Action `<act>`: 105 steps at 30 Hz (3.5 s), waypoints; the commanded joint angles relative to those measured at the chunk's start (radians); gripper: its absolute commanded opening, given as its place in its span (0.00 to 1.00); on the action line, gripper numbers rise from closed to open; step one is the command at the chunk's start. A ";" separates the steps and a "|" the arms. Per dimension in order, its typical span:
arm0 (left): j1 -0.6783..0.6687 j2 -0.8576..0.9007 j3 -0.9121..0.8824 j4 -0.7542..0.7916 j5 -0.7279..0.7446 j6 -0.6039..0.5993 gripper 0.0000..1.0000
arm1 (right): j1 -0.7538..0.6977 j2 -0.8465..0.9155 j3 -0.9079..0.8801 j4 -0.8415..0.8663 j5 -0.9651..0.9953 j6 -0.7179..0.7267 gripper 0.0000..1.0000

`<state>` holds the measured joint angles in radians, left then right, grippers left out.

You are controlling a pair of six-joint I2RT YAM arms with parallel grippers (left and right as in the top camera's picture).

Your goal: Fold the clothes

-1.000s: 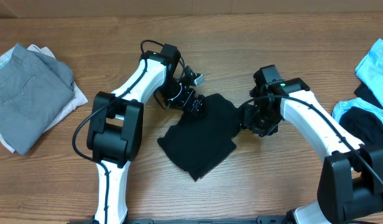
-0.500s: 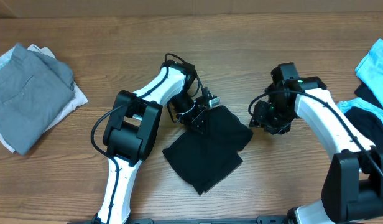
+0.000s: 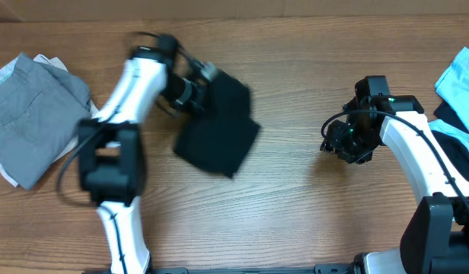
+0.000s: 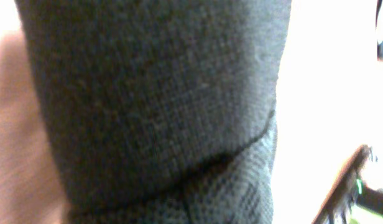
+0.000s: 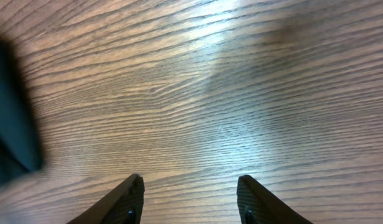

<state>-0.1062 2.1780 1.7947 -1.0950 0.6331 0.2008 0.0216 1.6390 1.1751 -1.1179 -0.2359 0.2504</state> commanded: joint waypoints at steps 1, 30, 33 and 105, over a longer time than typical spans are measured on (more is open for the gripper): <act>0.118 -0.187 0.041 0.031 -0.092 -0.148 0.04 | -0.006 -0.028 0.005 0.007 0.000 -0.016 0.52; 0.698 -0.331 0.041 0.294 -0.458 -0.251 0.04 | -0.006 -0.028 0.005 0.011 0.019 -0.023 0.54; 0.714 -0.267 0.041 0.314 -0.461 -0.250 0.06 | -0.006 -0.028 0.005 0.011 0.019 -0.023 0.54; -0.136 -0.947 -0.463 0.095 -0.602 -0.270 1.00 | 0.025 -0.723 -0.274 0.318 0.187 0.063 1.00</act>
<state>-0.2253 1.4376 1.5322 -1.1366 0.0792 -0.0620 0.0406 1.0328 0.9901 -0.8360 -0.0902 0.2832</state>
